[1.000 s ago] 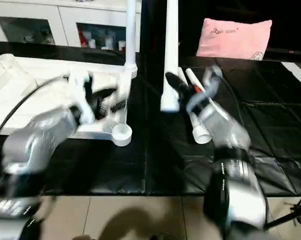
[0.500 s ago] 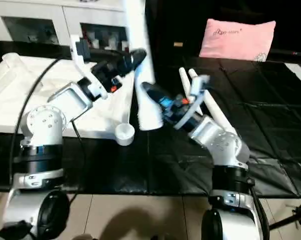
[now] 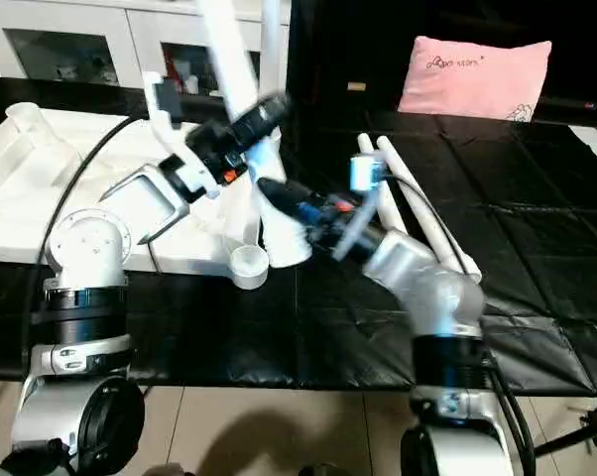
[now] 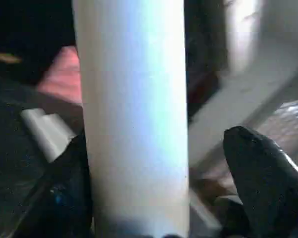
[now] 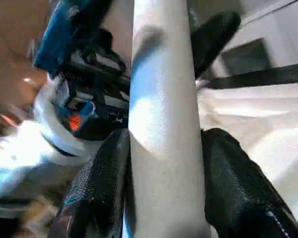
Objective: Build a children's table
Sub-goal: Pick table leg
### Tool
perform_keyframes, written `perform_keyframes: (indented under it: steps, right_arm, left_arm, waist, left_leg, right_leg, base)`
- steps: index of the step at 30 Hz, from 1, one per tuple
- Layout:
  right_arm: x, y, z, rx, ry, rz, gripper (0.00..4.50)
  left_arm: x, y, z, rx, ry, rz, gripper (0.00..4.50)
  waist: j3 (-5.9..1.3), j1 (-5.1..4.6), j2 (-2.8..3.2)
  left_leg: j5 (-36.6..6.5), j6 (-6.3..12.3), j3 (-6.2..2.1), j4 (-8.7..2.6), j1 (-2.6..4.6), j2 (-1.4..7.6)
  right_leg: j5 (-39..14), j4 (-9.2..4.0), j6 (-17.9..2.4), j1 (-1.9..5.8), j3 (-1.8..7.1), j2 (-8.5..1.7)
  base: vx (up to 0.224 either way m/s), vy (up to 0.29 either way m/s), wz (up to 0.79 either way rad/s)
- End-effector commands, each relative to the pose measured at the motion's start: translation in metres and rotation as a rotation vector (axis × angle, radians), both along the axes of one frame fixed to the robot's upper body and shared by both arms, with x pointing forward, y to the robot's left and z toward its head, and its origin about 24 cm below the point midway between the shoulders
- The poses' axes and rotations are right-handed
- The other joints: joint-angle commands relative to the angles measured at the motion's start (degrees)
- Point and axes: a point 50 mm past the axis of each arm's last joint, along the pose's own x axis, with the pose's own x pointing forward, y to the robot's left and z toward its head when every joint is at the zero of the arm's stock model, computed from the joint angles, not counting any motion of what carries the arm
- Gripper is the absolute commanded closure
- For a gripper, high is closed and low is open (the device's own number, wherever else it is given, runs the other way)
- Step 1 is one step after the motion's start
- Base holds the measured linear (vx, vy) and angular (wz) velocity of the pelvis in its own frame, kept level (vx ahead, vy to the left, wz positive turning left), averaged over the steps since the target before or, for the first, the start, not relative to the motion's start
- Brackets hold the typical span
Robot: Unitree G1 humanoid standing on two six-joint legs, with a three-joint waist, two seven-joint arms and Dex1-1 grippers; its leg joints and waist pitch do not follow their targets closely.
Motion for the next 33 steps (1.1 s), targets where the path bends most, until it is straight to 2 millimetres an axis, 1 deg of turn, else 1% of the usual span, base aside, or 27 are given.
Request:
perform_keyframes:
  steps: [1, 2, 3, 5, 6, 7, 8, 9, 11, 13, 15, 17, 19, 21, 22, 23, 27, 28, 29, 30, 32, 33]
  right_arm:
    - [0.003, 0.006, 0.004, -0.090, -0.062, -0.064, 2.66]
    - [0.003, 0.010, 0.005, -0.117, -0.075, -0.076, 2.66]
    - [0.003, 0.012, 0.005, -0.137, -0.087, -0.077, 2.66]
    - [0.002, 0.018, 0.004, -0.169, -0.108, -0.083, 2.66]
    - [0.003, 0.023, 0.004, -0.183, -0.123, -0.096, 2.66]
    - [0.003, 0.024, 0.004, -0.187, -0.129, -0.103, 2.66]
    - [0.004, 0.027, 0.005, -0.201, -0.142, -0.119, 2.66]
    - [0.004, 0.027, 0.005, -0.201, -0.142, -0.119, 2.66]
    - [0.005, 0.030, 0.003, -0.244, -0.176, -0.133, 2.66]
    - [0.005, 0.032, 0.002, -0.257, -0.185, -0.137, 2.66]
    - [0.005, 0.034, 0.000, -0.292, -0.206, -0.147, 2.66]
    - [0.005, 0.035, -0.001, -0.317, -0.224, -0.152, 2.66]
    - [0.005, 0.037, -0.002, -0.332, -0.234, -0.157, 2.66]
    - [0.005, 0.039, -0.004, -0.340, -0.234, -0.151, 2.66]
    - [0.005, 0.039, -0.004, -0.340, -0.234, -0.149, 2.66]
    - [0.005, 0.039, -0.004, -0.341, -0.232, -0.147, 2.66]
    - [0.005, 0.039, -0.006, -0.348, -0.222, -0.151, 2.66]
    - [0.005, 0.039, -0.006, -0.348, -0.217, -0.151, 2.10]
    - [0.005, 0.038, -0.006, -0.339, -0.211, -0.150, 2.10]
    - [0.005, 0.037, -0.006, -0.326, -0.206, -0.146, 1.94]
    - [0.005, 0.036, -0.005, -0.316, -0.204, -0.142, 1.86]
    - [0.006, 0.030, -0.001, -0.299, -0.226, -0.155, 1.72]
  left_arm:
    - [0.000, -0.009, 0.004, 0.062, -0.016, 0.025, 0.85]
    - [0.000, -0.010, 0.004, 0.060, -0.011, 0.043, 0.95]
    - [0.000, -0.011, 0.004, 0.061, -0.009, 0.056, 0.95]
    - [0.000, -0.012, 0.006, 0.062, -0.012, 0.078, 1.20]
    - [0.002, -0.012, 0.007, 0.063, -0.012, 0.112, 1.24]
    - [0.003, -0.011, 0.008, 0.063, -0.010, 0.133, 1.26]
    - [0.004, -0.009, 0.009, 0.055, -0.002, 0.162, 1.38]
    - [0.004, -0.009, 0.009, 0.055, -0.002, 0.162, 1.38]
    - [0.005, -0.007, 0.012, 0.064, -0.008, 0.191, 1.63]
    - [0.006, -0.007, 0.013, 0.062, -0.010, 0.198, 1.67]
    - [0.006, -0.006, 0.014, 0.057, -0.010, 0.212, 2.03]
    - [0.005, -0.007, 0.015, 0.054, -0.014, 0.220, 2.03]
    - [0.005, -0.006, 0.016, 0.050, -0.016, 0.225, 2.15]
    - [0.005, -0.006, 0.016, 0.061, -0.022, 0.234, 2.23]
    - [0.005, -0.006, 0.015, 0.068, -0.025, 0.235, 2.45]
    - [0.005, -0.006, 0.015, 0.071, -0.027, 0.236, 2.50]
    - [0.006, -0.006, 0.015, 0.066, -0.024, 0.242, 2.61]
    - [0.006, -0.005, 0.015, 0.070, -0.026, 0.243, 2.61]
    - [0.007, -0.004, 0.015, 0.080, -0.032, 0.250, 2.61]
    - [0.007, -0.002, 0.014, 0.090, -0.038, 0.256, 2.62]
    - [0.008, 0.000, 0.014, 0.098, -0.042, 0.263, 2.62]
    - [0.010, 0.006, 0.014, 0.123, -0.059, 0.278, 2.62]
  waist:
    - [-4.39, 0.12, -0.14]
    - [-4.39, 0.03, -0.09]
    - [-4.42, -0.01, -0.13]
    - [-4.44, 0.02, -0.13]
    - [-4.47, -0.02, -0.26]
    - [-4.46, -0.03, -0.22]
    - [-4.41, -0.10, -0.36]
    - [-4.45, -0.09, -0.30]
    - [-4.43, -0.05, -0.34]
    - [-4.37, -0.12, -0.37]
    - [-4.34, -0.16, -0.36]
    - [-4.32, -0.14, -0.36]
    - [-4.33, -0.17, -0.27]
    - [-4.30, -0.19, -0.35]
    - [-4.32, -0.19, -0.38]
    - [-4.33, -0.20, -0.31]
    - [-4.37, -0.20, -0.35]
    - [-4.36, -0.21, -0.35]
    - [-4.39, -0.22, -0.24]
    - [-4.36, -0.26, -0.24]
    - [-4.37, -0.25, -0.27]
    - [-4.37, -0.29, -0.29]
  left_leg:
    - [-1.8, 0.82, 1.14, -3.49, -0.70, -0.84]
    - [-1.9, 0.76, 1.14, -3.48, -0.72, -0.88]
    - [-1.8, 0.75, 1.17, -3.40, -0.72, -0.91]
    - [-1.8, 1.03, 1.15, -3.43, -0.69, -0.87]
    - [-1.8, 1.28, 1.18, -3.44, -0.71, -0.91]
    - [-1.8, 1.32, 1.16, -3.43, -0.72, -0.87]
    - [-2.0, 1.60, 1.19, -3.47, -0.72, -0.89]
    - [-1.9, 1.59, 1.15, -3.45, -0.75, -0.86]
    - [-1.9, 1.67, 1.18, -3.45, -0.74, -0.88]
    - [-2.1, 1.70, 1.21, -3.45, -0.73, -0.92]
    - [-2.3, 1.74, 1.20, -3.45, -0.69, -0.88]
    - [-2.5, 1.72, 1.21, -3.45, -0.71, -0.93]
    - [-2.8, 1.69, 1.19, -3.43, -0.68, -0.91]
    - [-2.9, 1.84, 1.19, -3.46, -0.69, -0.96]
    - [-2.9, 1.93, 1.21, -3.44, -0.68, -0.96]
    - [-3.0, 2.03, 1.20, -3.44, -0.65, -0.92]
    - [-2.6, 2.15, 1.21, -3.39, -0.66, -0.96]
    - [-2.5, 2.19, 1.21, -3.39, -0.68, -0.96]
    - [-2.3, 2.25, 1.19, -3.39, -0.67, -0.94]
    - [-2.5, 2.34, 1.18, -3.43, -0.60, -0.91]
    - [-2.5, 2.33, 1.15, -3.42, -0.62, -0.92]
    - [-2.7, 2.34, 1.18, -3.46, -0.58, -0.90]
  right_leg:
    - [-11.9, -4.56, -5.5, 4.96, 2.17, -3.06]
    - [-11.9, -4.52, -5.5, 4.99, 2.20, -3.07]
    - [-11.1, -4.50, -5.8, 4.98, 2.24, -3.01]
    - [-10.1, -4.35, -6.3, 4.96, 2.25, -2.98]
    - [-9.4, -4.29, -6.6, 4.99, 2.27, -2.98]
    - [-9.0, -4.19, -6.8, 4.97, 2.29, -2.96]
    - [-8.8, -4.24, -7.0, 4.99, 2.29, -2.95]
    - [-8.6, -4.13, -7.1, 5.02, 2.29, -2.99]
    - [-8.7, -4.19, -7.0, 4.99, 2.28, -3.02]
    - [-9.1, -4.23, -6.7, 4.98, 2.30, -2.98]
    - [-9.1, -4.23, -6.6, 4.91, 2.31, -2.95]
    - [-9.1, -4.23, -6.6, 4.94, 2.33, -2.95]
    - [-9.1, -4.19, -6.6, 4.90, 2.36, -2.95]
    - [-9.1, -4.20, -6.6, 4.93, 2.35, -2.90]
    - [-9.1, -4.22, -6.5, 4.93, 2.35, -2.90]
    - [-9.0, -4.19, -6.6, 4.89, 2.35, -2.93]
    - [-8.1, -4.09, -6.8, 4.94, 2.38, -2.88]
    - [-7.9, -4.06, -6.9, 4.95, 2.38, -2.88]
    - [-7.4, -3.97, -7.1, 4.97, 2.39, -2.88]
    - [-7.5, -4.05, -7.1, 4.91, 2.36, -2.87]
    - [-7.5, -4.01, -7.2, 4.98, 2.38, -2.87]
    - [-7.6, -4.03, -7.2, 4.94, 2.39, -2.87]
  base:
    - [0.000, 0.000, 0.00]
    - [0.000, 0.000, 0.00]
    - [0.000, 0.000, 0.00]
    - [0.000, 0.000, 0.00]
    - [0.000, 0.000, 0.00]
    - [0.000, 0.000, 0.00]
    - [0.000, 0.000, 0.00]
    - [0.000, 0.000, 0.00]
    - [0.000, 0.000, 0.00]
    - [0.000, 0.000, 0.00]
    - [0.000, 0.000, 0.00]
    - [0.000, 0.000, 0.00]
    - [0.000, 0.000, 0.00]
    - [0.000, 0.000, 0.00]
    - [0.000, 0.000, 0.00]
    - [0.000, 0.000, 0.00]
    - [0.000, 0.000, 0.00]
    - [0.000, 0.000, 0.00]
    - [0.000, 0.000, 0.00]
    - [0.000, 0.000, 0.00]
    - [0.000, 0.000, 0.00]
    - [0.000, 0.000, 0.00]
